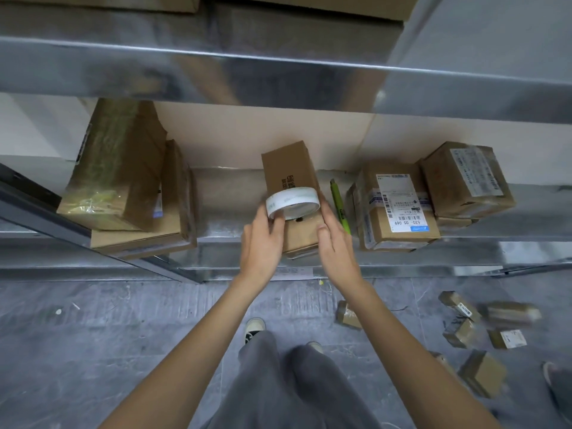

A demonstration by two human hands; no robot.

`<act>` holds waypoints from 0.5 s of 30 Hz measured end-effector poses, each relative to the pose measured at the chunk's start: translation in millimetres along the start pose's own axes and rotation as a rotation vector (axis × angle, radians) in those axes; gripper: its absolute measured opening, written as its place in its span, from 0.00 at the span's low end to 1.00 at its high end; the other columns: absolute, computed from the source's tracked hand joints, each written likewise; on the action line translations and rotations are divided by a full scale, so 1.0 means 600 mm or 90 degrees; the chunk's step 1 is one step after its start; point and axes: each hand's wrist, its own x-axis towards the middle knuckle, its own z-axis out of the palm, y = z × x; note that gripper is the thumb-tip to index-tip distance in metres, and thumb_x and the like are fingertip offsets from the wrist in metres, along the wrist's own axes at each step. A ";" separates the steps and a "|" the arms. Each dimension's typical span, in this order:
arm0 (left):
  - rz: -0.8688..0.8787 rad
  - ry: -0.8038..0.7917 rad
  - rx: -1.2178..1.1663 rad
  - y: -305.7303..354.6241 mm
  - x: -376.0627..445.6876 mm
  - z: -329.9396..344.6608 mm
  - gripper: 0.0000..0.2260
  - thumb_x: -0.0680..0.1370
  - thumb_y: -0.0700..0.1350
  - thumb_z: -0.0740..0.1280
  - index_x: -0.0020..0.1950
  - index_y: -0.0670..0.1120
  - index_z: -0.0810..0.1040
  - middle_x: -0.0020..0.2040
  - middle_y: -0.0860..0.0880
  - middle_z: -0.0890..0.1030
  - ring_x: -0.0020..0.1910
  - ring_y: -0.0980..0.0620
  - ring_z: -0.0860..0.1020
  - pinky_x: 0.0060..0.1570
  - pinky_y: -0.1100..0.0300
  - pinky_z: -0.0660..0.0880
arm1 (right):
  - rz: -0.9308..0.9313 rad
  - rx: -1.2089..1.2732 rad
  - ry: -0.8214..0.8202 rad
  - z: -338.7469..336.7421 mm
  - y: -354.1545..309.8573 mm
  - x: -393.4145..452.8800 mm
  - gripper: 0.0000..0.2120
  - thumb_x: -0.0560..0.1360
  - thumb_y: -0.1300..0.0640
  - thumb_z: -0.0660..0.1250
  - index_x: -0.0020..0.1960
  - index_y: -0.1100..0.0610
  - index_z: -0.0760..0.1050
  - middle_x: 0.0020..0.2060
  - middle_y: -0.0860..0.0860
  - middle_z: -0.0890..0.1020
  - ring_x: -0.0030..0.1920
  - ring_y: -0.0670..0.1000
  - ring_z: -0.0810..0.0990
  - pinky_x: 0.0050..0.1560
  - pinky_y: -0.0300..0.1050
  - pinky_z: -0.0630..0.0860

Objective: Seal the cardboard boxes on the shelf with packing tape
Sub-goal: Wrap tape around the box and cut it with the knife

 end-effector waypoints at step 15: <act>0.093 -0.113 0.139 0.102 0.034 -0.056 0.30 0.74 0.60 0.70 0.69 0.48 0.66 0.66 0.49 0.72 0.64 0.52 0.71 0.62 0.54 0.70 | 0.003 -0.068 -0.032 -0.020 0.012 -0.008 0.23 0.84 0.48 0.52 0.78 0.49 0.57 0.72 0.50 0.70 0.69 0.52 0.70 0.66 0.51 0.68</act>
